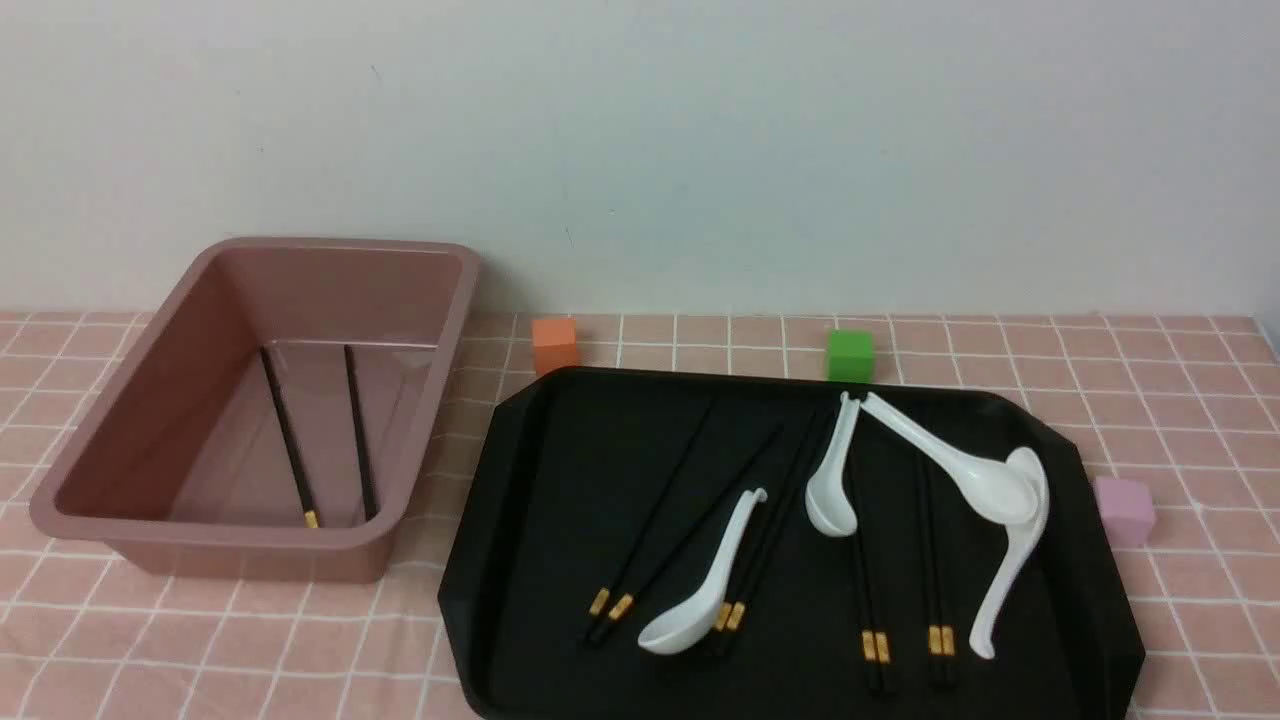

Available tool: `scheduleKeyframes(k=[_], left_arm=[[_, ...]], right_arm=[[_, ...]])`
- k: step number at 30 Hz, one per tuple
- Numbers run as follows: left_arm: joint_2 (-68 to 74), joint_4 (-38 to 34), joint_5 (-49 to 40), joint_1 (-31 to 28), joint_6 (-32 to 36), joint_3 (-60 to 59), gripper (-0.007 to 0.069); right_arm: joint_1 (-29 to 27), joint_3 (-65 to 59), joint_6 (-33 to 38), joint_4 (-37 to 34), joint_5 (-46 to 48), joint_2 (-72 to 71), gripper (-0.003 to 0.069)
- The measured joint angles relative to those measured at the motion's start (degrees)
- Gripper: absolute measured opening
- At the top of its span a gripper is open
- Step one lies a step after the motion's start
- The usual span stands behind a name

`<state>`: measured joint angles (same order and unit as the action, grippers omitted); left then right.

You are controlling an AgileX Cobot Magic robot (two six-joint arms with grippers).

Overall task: On pink tablecloth take chopsticks from black tray and put them in box.
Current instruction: 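Reach over to the black tray and grasp a pair of chopsticks with the left gripper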

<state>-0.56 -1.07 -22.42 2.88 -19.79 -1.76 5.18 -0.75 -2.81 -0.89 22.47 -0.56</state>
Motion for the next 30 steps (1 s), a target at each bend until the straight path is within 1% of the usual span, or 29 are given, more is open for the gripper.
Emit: scheduleKeyframes(k=[18, 22, 25, 26, 27, 28, 29, 30], left_arm=[[0.0, 0.1, 0.0, 0.0, 0.0, 0.0, 0.0096], [0.0, -0.3, 1.4, 0.0, -0.1, 0.0, 0.0102], [0.0, -7.1, 5.7, 0.0, -4.3, 0.0, 0.0103], [0.0, -8.5, 6.3, 0.0, -5.2, 0.0, 0.0103], [0.0, -14.9, 9.3, 0.0, -9.6, 0.0, 0.0104], [0.0, -15.6, 9.3, 0.0, -9.6, 0.0, 0.0104], [0.0, -20.8, 11.3, 0.0, -12.5, 0.0, 0.0106], [0.0, -23.2, 12.7, 0.0, -13.6, 0.0, 0.0109]], right_arm=[[0.0, 0.0, 0.0, 0.0, 0.0, 0.0, 0.024], [0.0, 0.0, 0.0, 0.0, 0.0, 0.0, 0.024], [0.0, 0.0, 0.0, 0.0, 0.0, 0.0, 0.024], [0.0, 0.0, 0.0, 0.0, 0.0, 0.0, 0.024], [0.0, 0.0, 0.0, 0.0, 0.0, 0.0, 0.024], [0.0, 0.0, 0.0, 0.0, 0.0, 0.0, 0.024], [0.0, 0.0, 0.0, 0.0, 0.0, 0.0, 0.024], [0.0, 0.0, 0.0, 0.0, 0.0, 0.0, 0.024]])
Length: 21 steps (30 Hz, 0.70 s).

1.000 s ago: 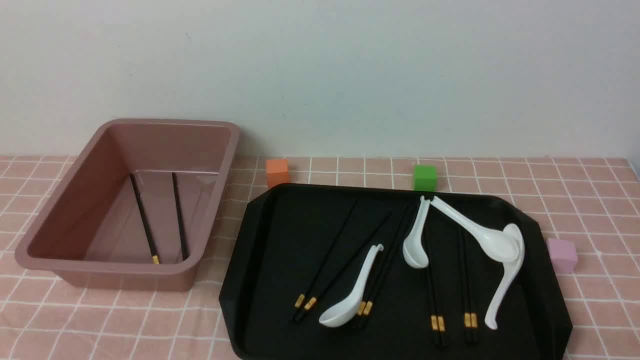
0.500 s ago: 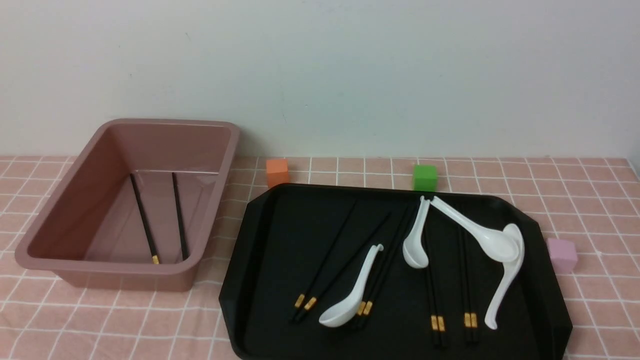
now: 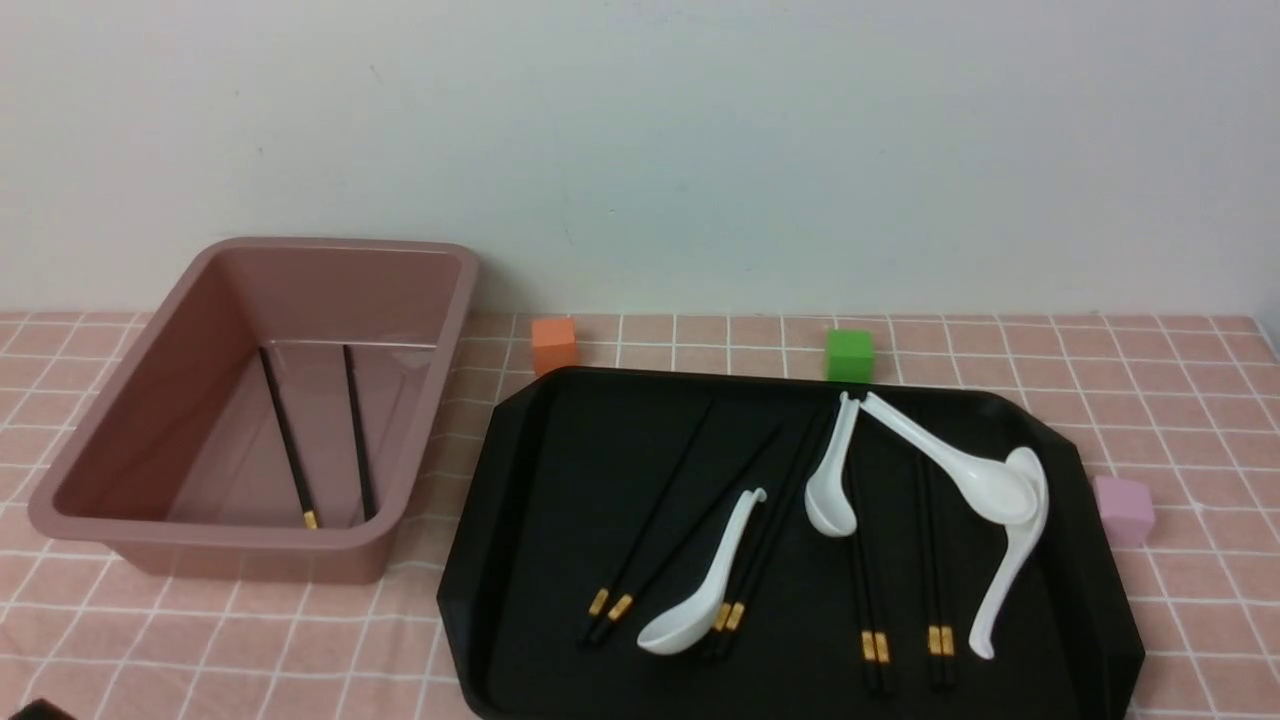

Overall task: On pink tablecloth take chopsticks from black tray and put them in box.
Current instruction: 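Reach over to the black tray and grasp a pair of chopsticks with the left gripper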

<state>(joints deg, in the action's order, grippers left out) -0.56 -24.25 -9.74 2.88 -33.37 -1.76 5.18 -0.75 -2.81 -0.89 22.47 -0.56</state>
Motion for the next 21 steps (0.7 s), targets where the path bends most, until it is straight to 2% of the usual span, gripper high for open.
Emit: scheduleKeyframes(k=[4, 6, 12, 14, 17, 21], left_arm=[[0.0, -3.1, 4.9, 0.0, -0.6, 0.1, 0.0111], [0.0, -3.1, 3.9, 0.0, -0.4, 0.9, 0.0111], [5.0, -2.5, -12.5, 0.0, 11.0, 16.0, 0.0016], [11.5, -1.8, -19.1, 0.0, 15.8, 21.4, -0.0013], [25.7, -0.6, -31.5, 0.0, 25.7, 30.0, -0.0013], [41.8, -0.2, -35.9, 0.0, 32.8, 36.5, -0.0013]], right_arm=[[0.0, 0.0, 0.0, 0.0, 0.0, 0.0, 0.024], [0.0, 0.0, 0.0, 0.0, 0.0, 0.0, 0.024], [0.0, 0.0, 0.0, 0.0, 0.0, 0.0, 0.024], [0.0, 0.0, 0.0, 0.0, 0.0, 0.0, 0.024], [0.0, 0.0, 0.0, 0.0, 0.0, 0.0, 0.024], [0.0, 0.0, 0.0, 0.0, 0.0, 0.0, 0.024]])
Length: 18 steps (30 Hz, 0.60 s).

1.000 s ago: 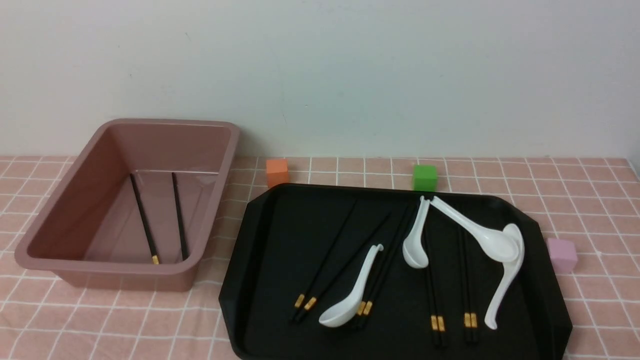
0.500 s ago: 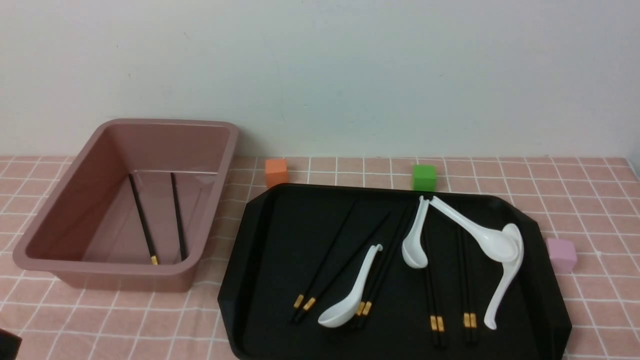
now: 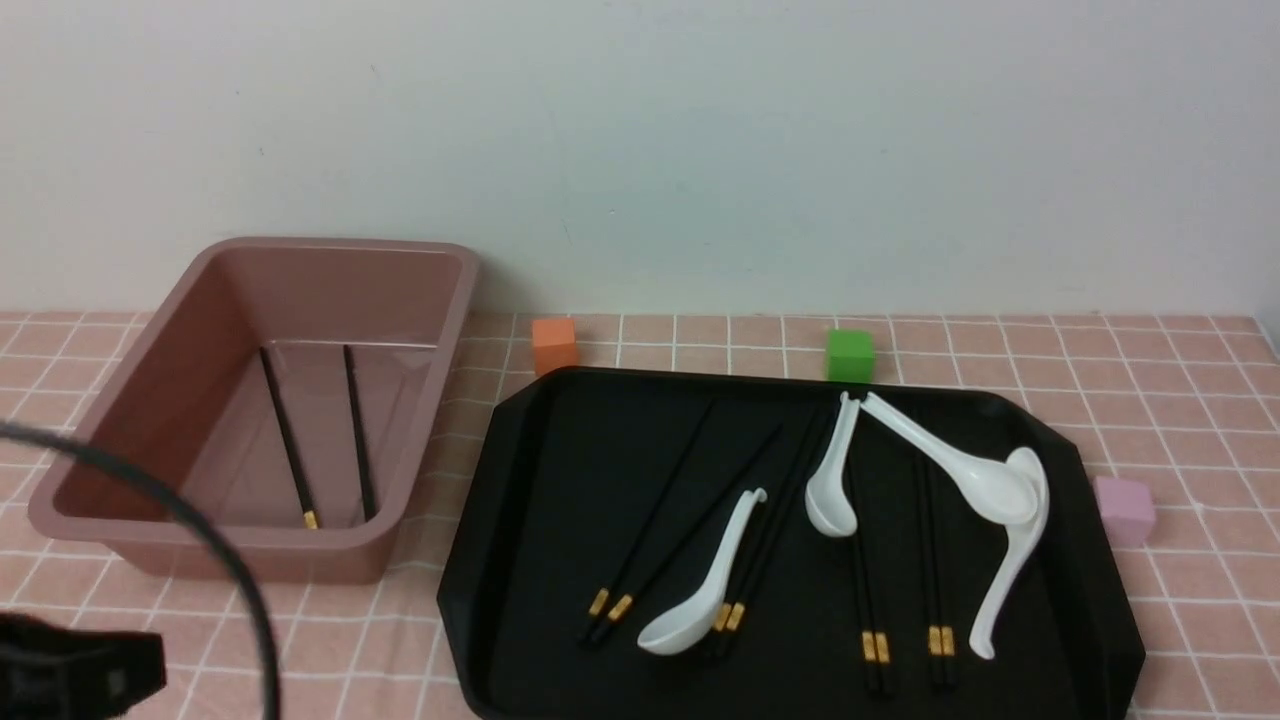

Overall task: On pink tablecloth take chopsticks from black tray and put them in box.
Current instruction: 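Reach over to the black tray and grasp a pair of chopsticks with the left gripper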

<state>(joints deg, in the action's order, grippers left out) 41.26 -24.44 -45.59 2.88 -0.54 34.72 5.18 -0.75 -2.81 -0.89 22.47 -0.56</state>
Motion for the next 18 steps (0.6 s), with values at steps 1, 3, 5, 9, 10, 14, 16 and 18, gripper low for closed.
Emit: scheduleKeyframes(k=[1, 3, 5, 9, 10, 14, 16, 18], left_arm=[[3.9, -0.1, 0.1, 0.0, 1.2, 1.3, -0.0013], [10.8, -0.2, 0.7, 0.8, 2.8, 3.8, -0.0013], [17.5, -0.3, 1.3, 2.6, 3.7, 6.5, -0.0013], [27.3, 0.6, 2.3, 9.9, 4.3, 11.8, -0.0013], [31.8, 1.5, 2.3, 14.3, 4.3, 15.3, -0.0013], [40.7, 4.3, 1.0, 23.4, 4.3, 23.1, -0.0013], [45.4, 5.5, -0.7, 26.7, 4.4, 27.4, -0.0013], [49.2, 6.2, -1.8, 28.7, 4.4, 30.7, -0.0013]], right_arm=[[0.0, 0.0, 0.0, 0.0, 0.0, 0.0, 0.024], [0.0, 0.0, 0.0, 0.0, 0.0, 0.0, 0.024], [0.0, 0.0, 0.0, 0.0, 0.0, 0.0, 0.024], [0.0, 0.0, 0.0, 0.0, 0.0, 0.0, 0.024], [0.0, 0.0, 0.0, 0.0, 0.0, 0.0, 0.024], [0.0, 0.0, 0.0, 0.0, 0.0, 0.0, 0.024], [0.0, 0.0, 0.0, 0.0, 0.0, 0.0, 0.024], [0.0, 0.0, 0.0, 0.0, 0.0, 0.0, 0.024]])
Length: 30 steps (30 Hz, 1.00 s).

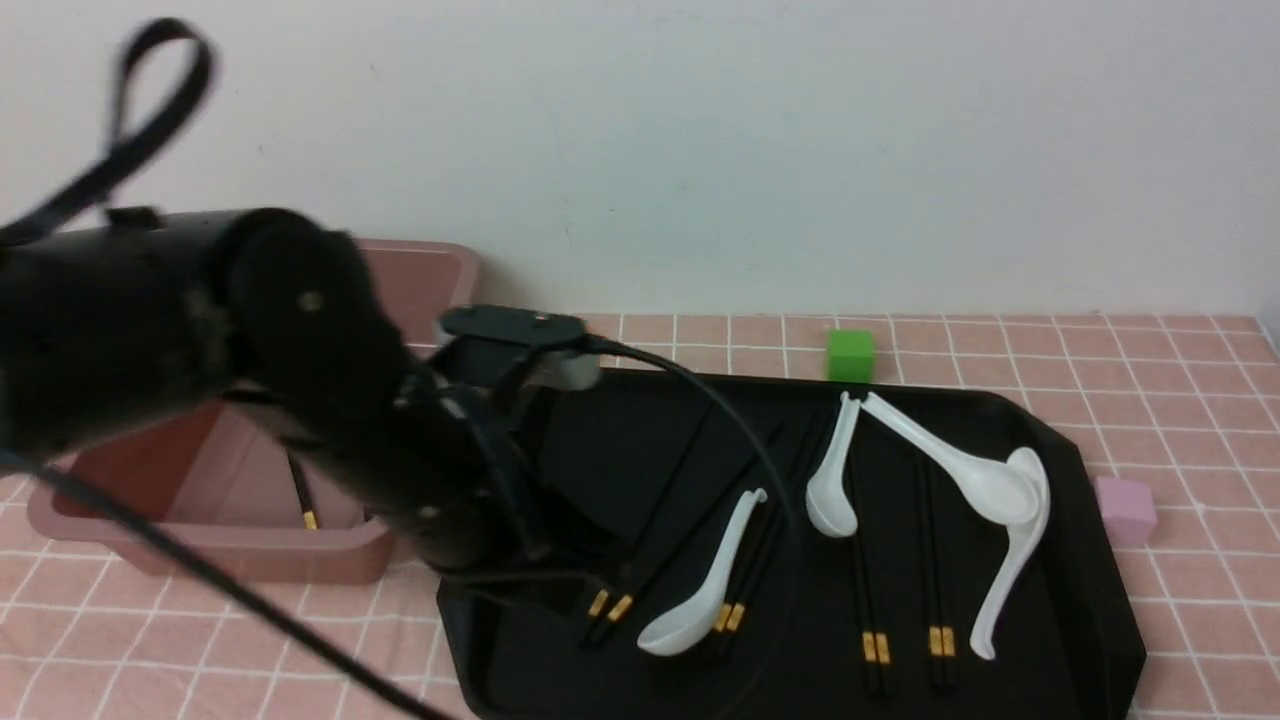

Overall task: On pink tablecloth take chopsticks from black tray and put them in box.
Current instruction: 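Reach over to the black tray and grasp a pair of chopsticks with the left gripper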

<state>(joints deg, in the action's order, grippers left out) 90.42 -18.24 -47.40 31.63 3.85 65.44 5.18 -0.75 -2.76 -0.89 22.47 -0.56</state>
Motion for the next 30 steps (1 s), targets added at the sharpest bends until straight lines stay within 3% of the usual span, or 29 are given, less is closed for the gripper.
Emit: scheduleKeyframes(k=[5, 13, 17, 26, 30], left_arm=[[13.0, 2.3, -2.8, 1.2, 0.2, 12.1, 0.0049], [25.2, 7.4, -2.9, 0.9, 0.2, 21.6, 0.0396], [28.6, 8.4, -0.6, 0.9, 0.2, 22.8, 0.0483], [31.7, 11.4, 1.8, 0.9, 0.2, 23.5, 0.0493], [31.9, 12.8, 2.0, 0.9, 0.2, 23.6, 0.0426]], right_arm=[[0.0, 0.0, 0.0, 0.0, 0.0, 0.0, 0.024], [0.0, 0.0, 0.0, 0.0, 0.0, 0.0, 0.024], [0.0, 0.0, 0.0, 0.0, 0.0, 0.0, 0.024], [0.0, 0.0, 0.0, 0.0, 0.0, 0.0, 0.024], [0.0, 0.0, 0.0, 0.0, 0.0, 0.0, 0.024]])
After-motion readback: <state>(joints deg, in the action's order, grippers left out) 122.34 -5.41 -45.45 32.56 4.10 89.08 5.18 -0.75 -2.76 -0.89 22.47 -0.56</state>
